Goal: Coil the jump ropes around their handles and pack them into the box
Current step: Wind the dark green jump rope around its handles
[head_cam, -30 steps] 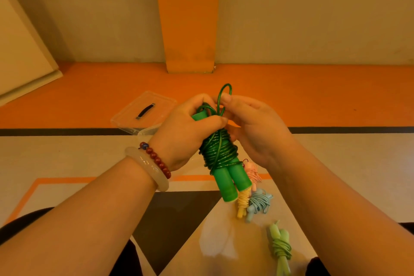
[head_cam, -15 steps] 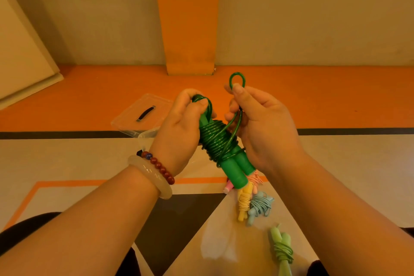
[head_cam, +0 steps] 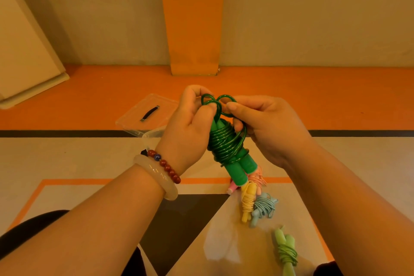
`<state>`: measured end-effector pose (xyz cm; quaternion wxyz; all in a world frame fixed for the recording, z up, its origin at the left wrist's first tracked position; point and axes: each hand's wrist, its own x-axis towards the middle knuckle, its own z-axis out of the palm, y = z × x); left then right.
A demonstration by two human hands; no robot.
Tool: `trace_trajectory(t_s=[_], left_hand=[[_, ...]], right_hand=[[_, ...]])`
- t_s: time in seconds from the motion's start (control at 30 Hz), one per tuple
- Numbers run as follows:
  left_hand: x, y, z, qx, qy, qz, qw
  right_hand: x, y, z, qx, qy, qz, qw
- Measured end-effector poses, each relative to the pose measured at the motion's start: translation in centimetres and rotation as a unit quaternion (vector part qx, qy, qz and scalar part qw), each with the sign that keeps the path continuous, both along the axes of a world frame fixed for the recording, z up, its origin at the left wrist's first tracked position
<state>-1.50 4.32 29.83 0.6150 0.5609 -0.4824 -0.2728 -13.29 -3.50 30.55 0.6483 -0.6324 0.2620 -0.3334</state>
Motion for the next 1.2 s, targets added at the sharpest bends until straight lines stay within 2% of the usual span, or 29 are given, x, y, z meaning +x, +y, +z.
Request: trace_trajectory(t_s=[0.13, 0.3, 0.47, 0.63, 0.7, 0.87, 0.93, 1.0, 1.1, 1.2], left_hand=[[0.0, 0.2, 0.1, 0.013, -0.015, -0.018, 1.000], [0.2, 0.2, -0.2, 0.036, -0.032, -0.041, 0.998], [0.0, -0.2, -0.6, 0.028, -0.013, -0.038, 0.999], [-0.2, -0.5, -1.3, 0.054, -0.034, -0.043, 0.997], [-0.2, -0.6, -1.6, 0.062, -0.044, -0.035, 0.996], [0.0, -0.8, -1.5, 0.039, -0.053, 0.016, 0.998], [0.2, -0.9, -1.6, 0.034, -0.065, 0.022, 0.997], [0.4, -1.0, -1.9, 0.044, -0.054, 0.018, 0.997], [0.1, -1.3, -2.1, 0.059, 0.007, 0.029, 0.998], [0.7, -1.4, -2.5, 0.080, 0.017, 0.063, 0.995]], right_hand=[[-0.1, -0.2, -0.2, -0.004, -0.014, -0.007, 1.000], [-0.2, -0.5, -0.2, 0.094, -0.021, 0.022, 0.995], [-0.3, -0.6, 0.0, 0.146, -0.008, 0.040, 0.988], [-0.3, -0.8, 0.1, 0.115, 0.001, 0.055, 0.992], [-0.1, -0.7, -0.1, 0.099, 0.018, 0.041, 0.994], [0.4, -0.5, -0.3, 0.108, -0.011, 0.000, 0.994], [0.5, -0.2, -0.5, 0.074, 0.006, -0.010, 0.997], [0.6, 0.2, -0.6, -0.027, 0.075, -0.047, 0.996], [0.5, 0.2, -0.6, -0.142, 0.139, -0.092, 0.976], [0.6, 0.4, -0.6, -0.214, 0.172, -0.070, 0.959]])
